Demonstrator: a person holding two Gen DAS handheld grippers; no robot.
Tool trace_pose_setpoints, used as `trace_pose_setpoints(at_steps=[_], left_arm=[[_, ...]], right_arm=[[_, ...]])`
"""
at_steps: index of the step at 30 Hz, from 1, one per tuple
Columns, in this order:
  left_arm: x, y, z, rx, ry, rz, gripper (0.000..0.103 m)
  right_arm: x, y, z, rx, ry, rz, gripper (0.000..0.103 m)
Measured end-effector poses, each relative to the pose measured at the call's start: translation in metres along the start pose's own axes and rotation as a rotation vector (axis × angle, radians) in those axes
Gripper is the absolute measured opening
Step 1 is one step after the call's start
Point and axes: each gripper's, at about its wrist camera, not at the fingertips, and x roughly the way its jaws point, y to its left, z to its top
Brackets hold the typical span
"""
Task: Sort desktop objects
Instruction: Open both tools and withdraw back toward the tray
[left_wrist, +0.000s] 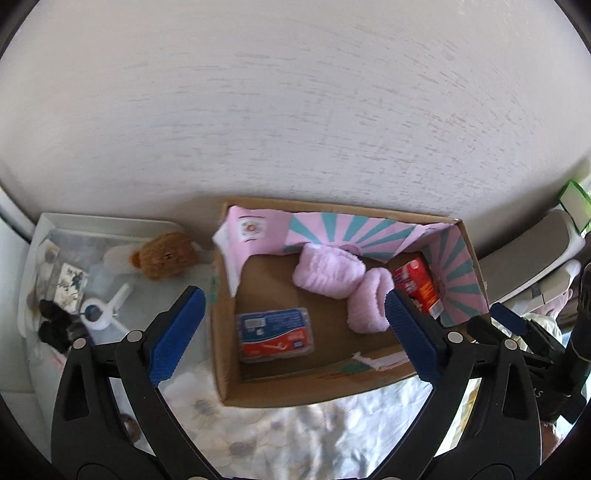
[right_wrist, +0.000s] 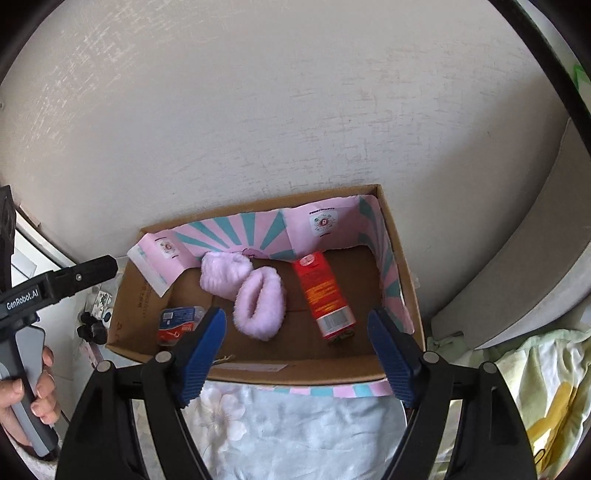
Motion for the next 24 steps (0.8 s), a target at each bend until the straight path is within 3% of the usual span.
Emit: trace_pose_setpoints(at_steps=[14,24], left_arm=[[-0.037,0.02,-0.022,0.064,-0.03,0.012,0.098],[-0.071,0.073,-0.032,0.017,-0.057,0.047,0.098]], right_arm=[[-0.018,0.052,-0.016,-0.07,-0.031,-0.006,0.076],[-0.031,0.096,-0.025,-0.12,-0.047,0.015,0.076]])
